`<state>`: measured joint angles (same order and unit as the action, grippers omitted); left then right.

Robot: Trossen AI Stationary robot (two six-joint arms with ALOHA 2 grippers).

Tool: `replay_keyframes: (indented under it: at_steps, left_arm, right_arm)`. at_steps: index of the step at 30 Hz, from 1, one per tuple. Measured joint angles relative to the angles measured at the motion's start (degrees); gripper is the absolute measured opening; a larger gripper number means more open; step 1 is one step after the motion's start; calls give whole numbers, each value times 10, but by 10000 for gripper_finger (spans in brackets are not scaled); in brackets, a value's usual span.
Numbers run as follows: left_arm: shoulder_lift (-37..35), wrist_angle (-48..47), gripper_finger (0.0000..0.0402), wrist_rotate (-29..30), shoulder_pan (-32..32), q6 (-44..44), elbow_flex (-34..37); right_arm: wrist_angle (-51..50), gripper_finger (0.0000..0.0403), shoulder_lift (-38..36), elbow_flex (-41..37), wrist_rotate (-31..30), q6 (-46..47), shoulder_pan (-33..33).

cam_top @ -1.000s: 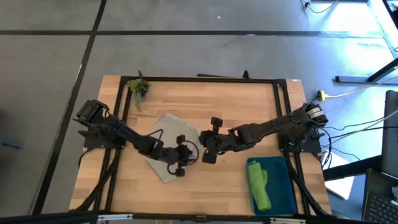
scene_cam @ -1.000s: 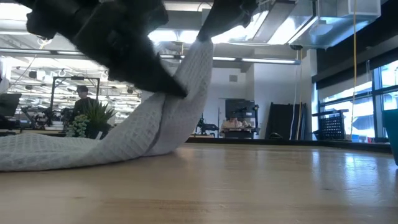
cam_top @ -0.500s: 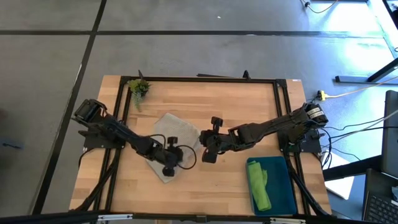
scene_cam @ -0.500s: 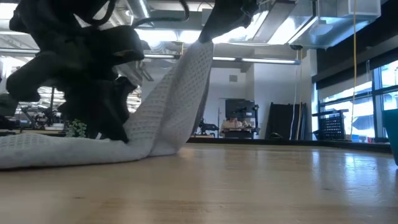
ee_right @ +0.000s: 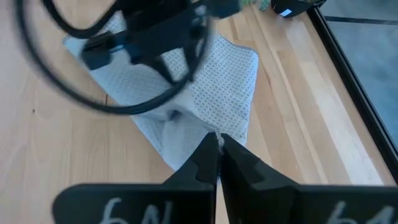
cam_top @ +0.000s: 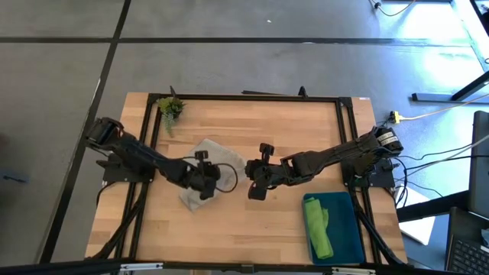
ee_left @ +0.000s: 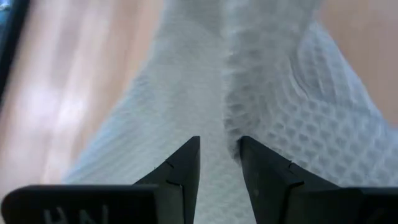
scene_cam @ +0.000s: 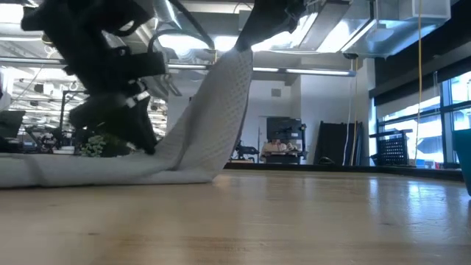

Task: Roll microfiber towels into tight, uniform cylinder then place into a basket
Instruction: Roll the gray microfiber cloth

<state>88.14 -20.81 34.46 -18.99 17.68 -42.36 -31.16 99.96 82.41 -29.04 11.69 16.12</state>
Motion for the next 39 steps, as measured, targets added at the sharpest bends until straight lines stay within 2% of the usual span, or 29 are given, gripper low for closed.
replay_keyframes:
  at_steps: [6, 10, 13, 19, 23, 32, 39]
  left_arm:
    - [-68, -8, 106, 9, -7, 7, 0]
    - [-123, -31, 106, -19, -53, 8, 0]
    - [-138, -44, 106, -47, -102, 12, 0]
    - [-115, -88, 106, -84, -185, 53, 0]
    - [-98, -111, 106, -86, -221, 91, 0]
    - [-43, -114, 106, -86, -231, 112, 0]
    - [-28, -118, 106, -101, -232, 124, 0]
  right_arm:
    - [-3, 10, 0, 0, 0, 2, 0]
    - [-4, 10, 0, 0, 2, 17, 0]
    - [-6, 10, 0, 0, 3, 17, 0]
    - [-6, 10, 0, 0, 3, 15, 0]
    - [-6, 10, 0, 0, 2, 15, 0]
    - [-5, 10, 0, 0, 2, 15, 0]
    - [-5, 10, 0, 0, 3, 15, 0]
